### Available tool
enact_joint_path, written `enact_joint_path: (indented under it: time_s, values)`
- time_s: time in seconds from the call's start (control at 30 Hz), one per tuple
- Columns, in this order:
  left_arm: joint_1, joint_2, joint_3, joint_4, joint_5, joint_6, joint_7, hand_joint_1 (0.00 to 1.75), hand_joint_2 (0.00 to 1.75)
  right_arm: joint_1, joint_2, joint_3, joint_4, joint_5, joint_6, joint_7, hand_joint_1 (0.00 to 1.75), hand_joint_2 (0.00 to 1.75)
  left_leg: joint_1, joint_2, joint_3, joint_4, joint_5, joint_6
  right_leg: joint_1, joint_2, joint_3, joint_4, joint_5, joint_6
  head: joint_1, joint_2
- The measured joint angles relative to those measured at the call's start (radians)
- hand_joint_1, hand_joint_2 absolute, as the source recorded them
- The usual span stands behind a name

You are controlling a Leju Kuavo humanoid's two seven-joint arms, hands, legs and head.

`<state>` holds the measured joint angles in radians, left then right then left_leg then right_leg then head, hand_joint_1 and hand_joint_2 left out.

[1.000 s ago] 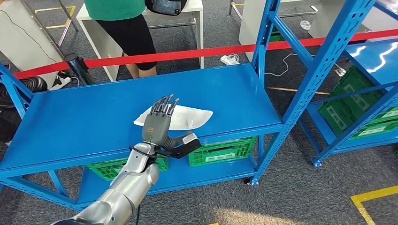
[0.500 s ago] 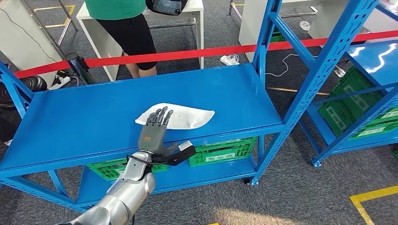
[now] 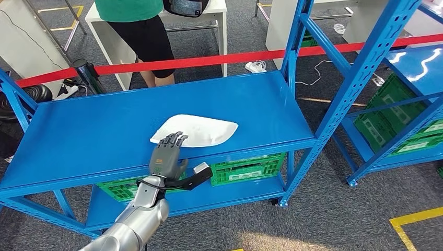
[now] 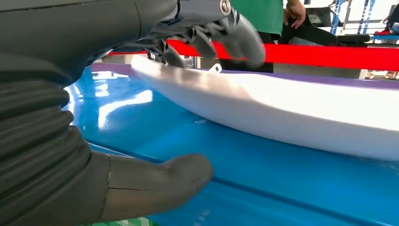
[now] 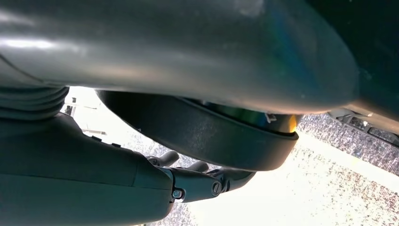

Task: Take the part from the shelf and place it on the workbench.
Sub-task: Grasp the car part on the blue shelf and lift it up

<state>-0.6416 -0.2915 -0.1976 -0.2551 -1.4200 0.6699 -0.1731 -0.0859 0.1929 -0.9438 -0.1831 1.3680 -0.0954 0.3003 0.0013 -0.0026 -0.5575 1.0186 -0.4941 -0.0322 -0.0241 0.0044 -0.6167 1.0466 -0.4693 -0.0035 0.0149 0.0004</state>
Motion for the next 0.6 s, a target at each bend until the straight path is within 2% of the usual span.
enact_joint_path:
  time_s: [0.13, 0.23, 0.4, 0.5, 0.6]
  values:
    - [0.009, 0.006, 0.000, 0.001, 0.007, 0.010, 0.000, 0.62, 1.75, 0.000, 0.000, 0.000, 0.000, 0.002, 0.000, 0.000, 0.00, 0.00, 0.000, 0.000, 0.000, 0.000, 0.000, 0.000, 0.000, 0.000, 0.000, 0.000, 0.000, 0.000, 0.000, 0.000]
    - [0.014, 0.010, 0.001, 0.002, 0.011, 0.018, -0.001, 0.59, 1.75, 0.000, 0.000, 0.000, 0.000, 0.005, 0.000, 0.000, 0.00, 0.00, 0.000, 0.000, 0.000, 0.000, 0.000, 0.000, 0.000, 0.000, 0.000, 0.000, 0.000, 0.000, 0.000, 0.000]
    - [0.017, 0.018, 0.002, 0.002, 0.017, 0.028, -0.005, 0.62, 1.75, 0.000, 0.000, 0.003, 0.000, 0.010, 0.000, 0.000, 0.00, 0.00, 0.000, 0.000, 0.000, 0.000, 0.000, 0.000, 0.000, 0.000, 0.000, 0.000, 0.000, 0.000, 0.000, 0.000]
    - [0.020, 0.022, 0.002, 0.002, 0.019, 0.029, -0.007, 0.75, 1.75, 0.000, 0.000, 0.007, 0.000, 0.011, 0.002, 0.000, 0.00, 0.00, 0.000, 0.000, 0.000, 0.000, 0.000, 0.000, 0.000, 0.000, 0.000, 0.000, 0.000, 0.000, 0.000, 0.000]
    - [0.024, 0.024, 0.003, 0.002, 0.022, 0.029, -0.009, 0.79, 1.75, 0.000, 0.001, 0.012, 0.000, 0.011, 0.003, 0.000, 0.00, 0.00, 0.000, 0.000, 0.000, 0.000, 0.000, 0.000, 0.000, 0.000, 0.000, 0.000, 0.000, 0.000, 0.000, 0.000]
